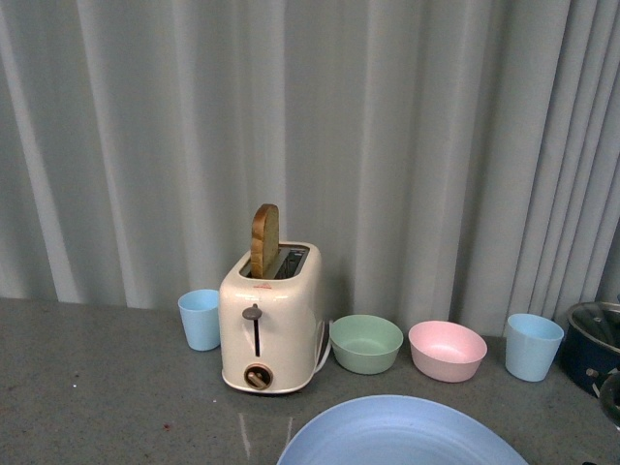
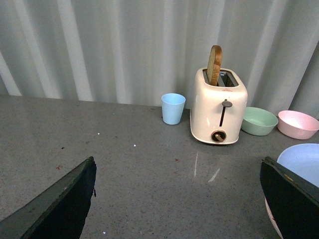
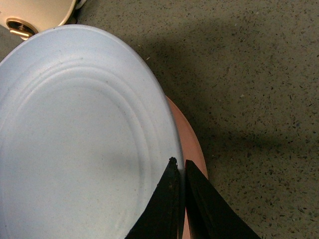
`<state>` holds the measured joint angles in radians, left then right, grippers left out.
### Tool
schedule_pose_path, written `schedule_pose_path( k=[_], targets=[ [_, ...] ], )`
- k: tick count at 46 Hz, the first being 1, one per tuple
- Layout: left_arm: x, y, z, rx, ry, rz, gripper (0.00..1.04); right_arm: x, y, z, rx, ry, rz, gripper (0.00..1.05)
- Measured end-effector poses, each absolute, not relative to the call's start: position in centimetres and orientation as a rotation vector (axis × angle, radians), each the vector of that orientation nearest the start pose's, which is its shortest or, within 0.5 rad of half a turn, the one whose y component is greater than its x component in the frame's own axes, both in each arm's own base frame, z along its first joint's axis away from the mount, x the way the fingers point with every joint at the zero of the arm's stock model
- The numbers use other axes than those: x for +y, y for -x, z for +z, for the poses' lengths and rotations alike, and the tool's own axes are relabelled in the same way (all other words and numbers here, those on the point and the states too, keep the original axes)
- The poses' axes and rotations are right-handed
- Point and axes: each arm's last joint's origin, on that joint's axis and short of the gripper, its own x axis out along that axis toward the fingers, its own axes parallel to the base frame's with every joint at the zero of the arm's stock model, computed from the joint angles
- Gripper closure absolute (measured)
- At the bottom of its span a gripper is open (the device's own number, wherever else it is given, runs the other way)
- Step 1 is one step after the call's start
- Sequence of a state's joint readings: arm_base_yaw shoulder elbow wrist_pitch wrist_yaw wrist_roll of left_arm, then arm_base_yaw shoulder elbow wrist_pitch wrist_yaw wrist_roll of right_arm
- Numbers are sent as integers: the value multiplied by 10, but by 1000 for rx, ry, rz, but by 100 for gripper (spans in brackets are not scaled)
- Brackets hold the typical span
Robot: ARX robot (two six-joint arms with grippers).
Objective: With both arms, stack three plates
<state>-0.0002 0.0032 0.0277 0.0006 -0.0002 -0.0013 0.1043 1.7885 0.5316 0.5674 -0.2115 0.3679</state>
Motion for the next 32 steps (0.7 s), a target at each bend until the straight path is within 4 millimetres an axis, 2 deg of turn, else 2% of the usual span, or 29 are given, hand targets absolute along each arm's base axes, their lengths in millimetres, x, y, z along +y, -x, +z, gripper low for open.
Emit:
schedule_pose_path(
  k=[13,32],
  targets=[
    [0,-96,173,-25,1,0,7,40,-288,68,793,-399,159,102],
    [0,-96,173,-25,1,0,7,42,-289,65,824,-398,157,102]
  ],
)
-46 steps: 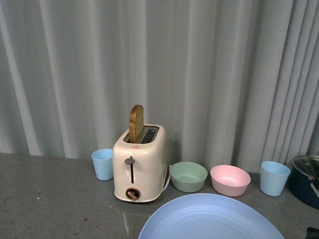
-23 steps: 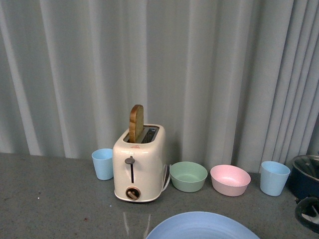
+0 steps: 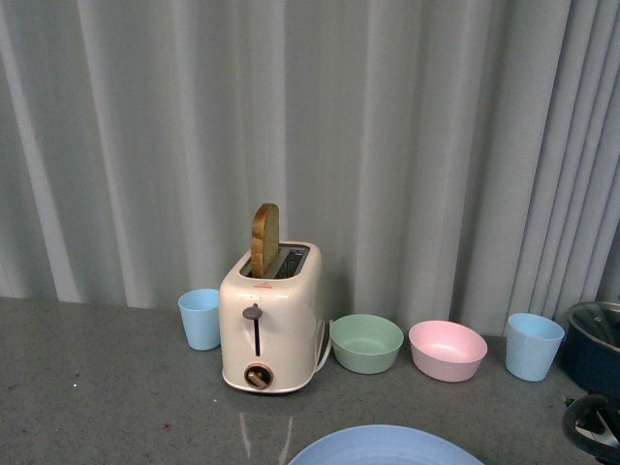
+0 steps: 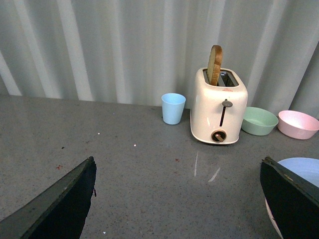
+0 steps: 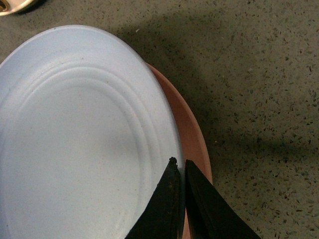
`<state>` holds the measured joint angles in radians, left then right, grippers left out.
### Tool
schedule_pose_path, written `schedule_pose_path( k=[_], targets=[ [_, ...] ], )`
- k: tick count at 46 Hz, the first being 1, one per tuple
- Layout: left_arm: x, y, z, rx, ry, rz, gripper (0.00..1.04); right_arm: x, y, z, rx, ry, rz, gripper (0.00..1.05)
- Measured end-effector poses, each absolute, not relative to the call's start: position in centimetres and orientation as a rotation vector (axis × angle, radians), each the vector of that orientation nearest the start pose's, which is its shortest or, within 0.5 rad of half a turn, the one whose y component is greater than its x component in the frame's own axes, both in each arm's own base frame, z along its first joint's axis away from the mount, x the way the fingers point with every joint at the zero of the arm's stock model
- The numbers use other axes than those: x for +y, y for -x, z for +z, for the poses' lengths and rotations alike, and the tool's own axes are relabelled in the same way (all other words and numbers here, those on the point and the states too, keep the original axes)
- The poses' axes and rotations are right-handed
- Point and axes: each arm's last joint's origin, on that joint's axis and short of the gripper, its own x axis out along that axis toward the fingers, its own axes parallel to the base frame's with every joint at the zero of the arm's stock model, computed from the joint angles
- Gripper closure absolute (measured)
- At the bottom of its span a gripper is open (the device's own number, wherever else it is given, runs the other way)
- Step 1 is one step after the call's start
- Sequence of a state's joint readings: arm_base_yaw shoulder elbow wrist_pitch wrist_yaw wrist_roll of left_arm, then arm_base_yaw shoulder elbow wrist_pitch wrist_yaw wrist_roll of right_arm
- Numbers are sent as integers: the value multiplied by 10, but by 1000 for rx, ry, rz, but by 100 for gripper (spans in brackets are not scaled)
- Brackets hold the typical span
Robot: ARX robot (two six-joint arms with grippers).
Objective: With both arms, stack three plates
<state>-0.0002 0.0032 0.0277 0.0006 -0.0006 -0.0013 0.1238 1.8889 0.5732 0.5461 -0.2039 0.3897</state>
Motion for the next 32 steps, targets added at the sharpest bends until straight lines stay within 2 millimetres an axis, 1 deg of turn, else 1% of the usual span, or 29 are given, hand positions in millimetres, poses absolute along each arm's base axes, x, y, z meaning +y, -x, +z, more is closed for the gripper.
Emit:
schedule_pose_path(
  k=[5,8,11,15,18,19,24,25,32],
  targets=[
    [0,-96,173,-25,1,0,7,40,-287,64,842,-399,147,102],
    [0,-96,173,-25,1,0,7,39,-287,63,854,-404,142,96],
    [0,-96,173,-25,1,0,7,37,-286,63,866,-405,130,85],
    [0,-96,173,-25,1,0,7,34,-285,64,874,-407,122,75],
    [0,-96,173,-25,1,0,7,32,-285,68,872,-410,114,64],
    [0,-96,173,-25,1,0,7,31,-285,69,870,-410,114,62],
    [0,-96,173,-25,1,0,7,26,-285,81,843,-417,106,46],
    [0,-96,173,-25,1,0,7,25,-285,83,839,-418,106,44],
    [0,-96,173,-25,1,0,7,16,-282,107,785,-430,98,21]
  ],
)
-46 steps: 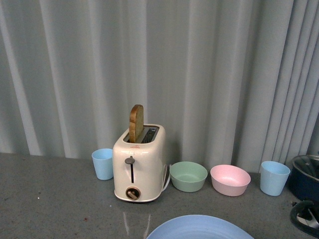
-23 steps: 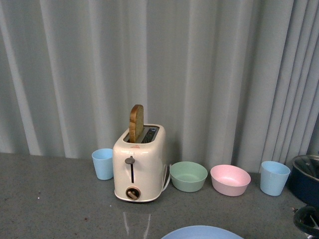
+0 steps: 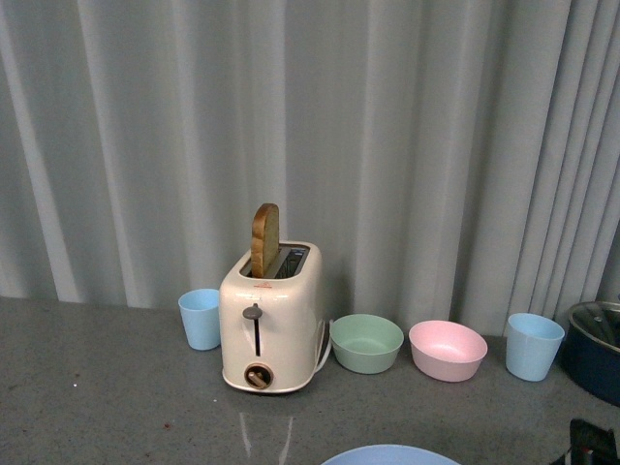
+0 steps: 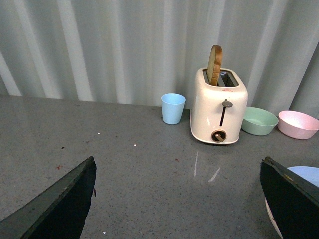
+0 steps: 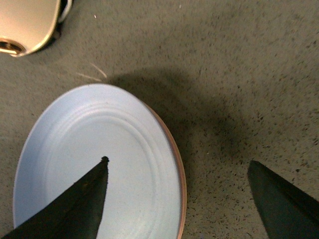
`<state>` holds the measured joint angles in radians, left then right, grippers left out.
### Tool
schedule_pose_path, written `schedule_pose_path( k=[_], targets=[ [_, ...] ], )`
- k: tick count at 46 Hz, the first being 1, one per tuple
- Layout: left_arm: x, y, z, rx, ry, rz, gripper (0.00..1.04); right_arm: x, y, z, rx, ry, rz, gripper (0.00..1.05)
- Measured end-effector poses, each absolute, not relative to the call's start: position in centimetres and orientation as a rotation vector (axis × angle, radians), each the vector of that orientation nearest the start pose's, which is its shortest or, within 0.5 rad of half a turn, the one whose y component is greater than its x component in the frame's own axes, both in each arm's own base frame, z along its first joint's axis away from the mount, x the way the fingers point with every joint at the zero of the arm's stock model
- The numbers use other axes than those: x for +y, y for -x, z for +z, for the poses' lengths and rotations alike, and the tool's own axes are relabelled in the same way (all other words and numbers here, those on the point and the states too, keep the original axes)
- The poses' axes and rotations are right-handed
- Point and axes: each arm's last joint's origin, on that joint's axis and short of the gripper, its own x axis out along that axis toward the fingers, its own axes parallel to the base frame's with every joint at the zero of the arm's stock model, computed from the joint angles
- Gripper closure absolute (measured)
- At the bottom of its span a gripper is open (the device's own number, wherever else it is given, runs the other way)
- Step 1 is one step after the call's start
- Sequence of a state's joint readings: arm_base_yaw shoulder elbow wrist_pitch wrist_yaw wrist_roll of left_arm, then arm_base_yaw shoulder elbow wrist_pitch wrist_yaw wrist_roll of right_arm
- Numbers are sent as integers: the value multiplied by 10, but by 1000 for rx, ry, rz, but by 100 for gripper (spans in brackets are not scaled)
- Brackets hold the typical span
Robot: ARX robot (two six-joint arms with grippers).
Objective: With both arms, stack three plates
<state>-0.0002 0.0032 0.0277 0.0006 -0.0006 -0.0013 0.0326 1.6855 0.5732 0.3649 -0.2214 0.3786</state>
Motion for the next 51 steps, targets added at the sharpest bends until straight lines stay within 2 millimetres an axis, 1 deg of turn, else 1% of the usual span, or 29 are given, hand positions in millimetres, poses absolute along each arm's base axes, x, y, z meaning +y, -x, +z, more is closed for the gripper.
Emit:
schedule_pose_path(
  k=[5,6,7,11,13,14,16,18,20,22,24,28,29,32,33,35,38,41,42,47,51],
  targets=[
    [0,-96,173,-25,1,0,7,9,-278,128,735,-435,89,6],
    [0,-96,173,-25,1,0,7,8,-277,134,721,-436,87,5],
    [0,-96,173,-25,1,0,7,8,-276,136,713,-435,86,6],
    [0,-96,173,-25,1,0,7,3,-269,161,637,-416,57,8],
    [0,-96,173,-25,1,0,7,2,-261,181,573,-397,47,7],
    [0,-96,173,-25,1,0,7,2,-258,188,549,-383,39,7],
    [0,-96,173,-25,1,0,7,4,-247,208,479,-338,21,7],
    [0,-96,173,-25,1,0,7,6,-239,221,434,-309,19,7],
    [0,-96,173,-25,1,0,7,10,-230,231,322,-242,7,12],
    [0,-96,173,-25,1,0,7,14,-218,238,180,-179,-6,19],
    [0,-96,173,-25,1,0,7,17,-205,243,81,-116,-11,26],
    [0,-96,173,-25,1,0,7,22,-179,245,32,-56,-11,40],
    [0,-96,173,-25,1,0,7,23,-176,245,32,-48,-12,42],
    [0,-96,173,-25,1,0,7,26,-153,244,33,-18,-11,58],
    [0,-96,173,-25,1,0,7,26,-149,244,32,-14,-10,62],
    [0,-96,173,-25,1,0,7,25,-139,241,17,-9,3,72],
    [0,-96,173,-25,1,0,7,21,-131,234,-8,-9,10,88],
    [0,-96,173,-25,1,0,7,18,-128,226,-4,-7,10,101],
    [0,-96,173,-25,1,0,7,17,-127,223,-2,-2,10,102],
    [0,-96,173,-25,1,0,7,14,-125,210,16,0,8,102],
    [0,-96,173,-25,1,0,7,11,-122,204,14,-1,10,102]
  ],
)
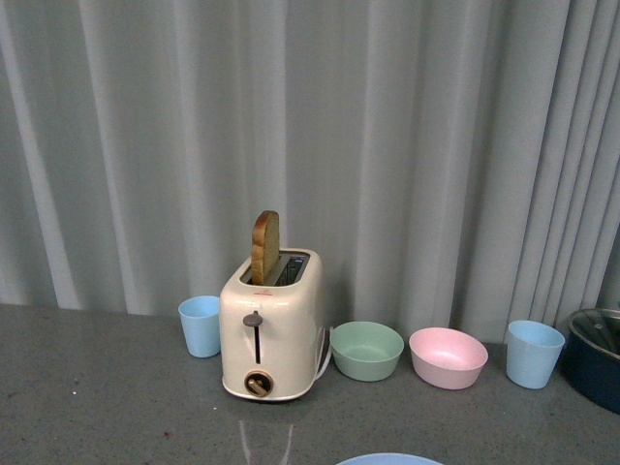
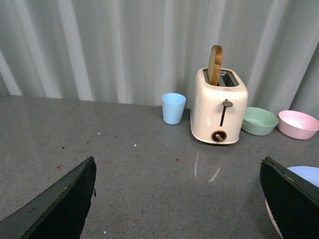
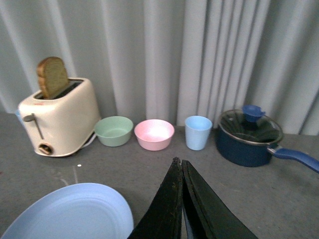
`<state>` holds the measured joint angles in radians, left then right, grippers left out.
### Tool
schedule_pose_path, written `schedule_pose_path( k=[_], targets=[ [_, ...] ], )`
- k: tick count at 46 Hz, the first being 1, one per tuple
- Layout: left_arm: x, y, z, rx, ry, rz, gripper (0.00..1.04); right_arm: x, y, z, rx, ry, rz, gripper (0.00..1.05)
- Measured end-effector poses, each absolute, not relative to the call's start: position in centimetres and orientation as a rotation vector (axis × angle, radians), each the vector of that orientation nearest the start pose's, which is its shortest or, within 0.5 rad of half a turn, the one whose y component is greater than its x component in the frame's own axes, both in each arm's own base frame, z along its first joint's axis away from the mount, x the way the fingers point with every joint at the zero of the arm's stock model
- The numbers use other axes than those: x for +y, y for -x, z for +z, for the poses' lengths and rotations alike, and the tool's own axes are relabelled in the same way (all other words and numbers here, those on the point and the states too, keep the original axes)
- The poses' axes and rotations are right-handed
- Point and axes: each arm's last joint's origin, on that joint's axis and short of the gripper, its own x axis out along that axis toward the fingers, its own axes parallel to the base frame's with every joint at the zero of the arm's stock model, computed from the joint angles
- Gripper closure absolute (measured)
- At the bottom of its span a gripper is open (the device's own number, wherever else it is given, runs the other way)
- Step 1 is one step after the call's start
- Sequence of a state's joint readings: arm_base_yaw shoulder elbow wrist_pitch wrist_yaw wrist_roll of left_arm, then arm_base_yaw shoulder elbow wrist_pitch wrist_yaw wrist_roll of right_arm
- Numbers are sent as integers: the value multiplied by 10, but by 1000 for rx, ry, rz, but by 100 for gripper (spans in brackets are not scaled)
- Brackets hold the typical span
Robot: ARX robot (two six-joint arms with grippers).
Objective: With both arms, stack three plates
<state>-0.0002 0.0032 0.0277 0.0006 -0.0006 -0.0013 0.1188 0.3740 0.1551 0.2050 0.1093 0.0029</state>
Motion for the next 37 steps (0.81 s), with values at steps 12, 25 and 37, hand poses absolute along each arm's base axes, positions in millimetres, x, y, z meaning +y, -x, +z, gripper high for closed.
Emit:
schedule_pose_path(
  k=[12,25,37],
  targets=[
    [0,-96,173,-25,1,0,7,0,-116,191,2,-2,-1,102],
    [0,-96,173,-25,1,0,7,0,-111,181,0,-2,2,102],
    [0,-96,173,-25,1,0,7,0,-98,165,7,-2,3,102]
  ],
)
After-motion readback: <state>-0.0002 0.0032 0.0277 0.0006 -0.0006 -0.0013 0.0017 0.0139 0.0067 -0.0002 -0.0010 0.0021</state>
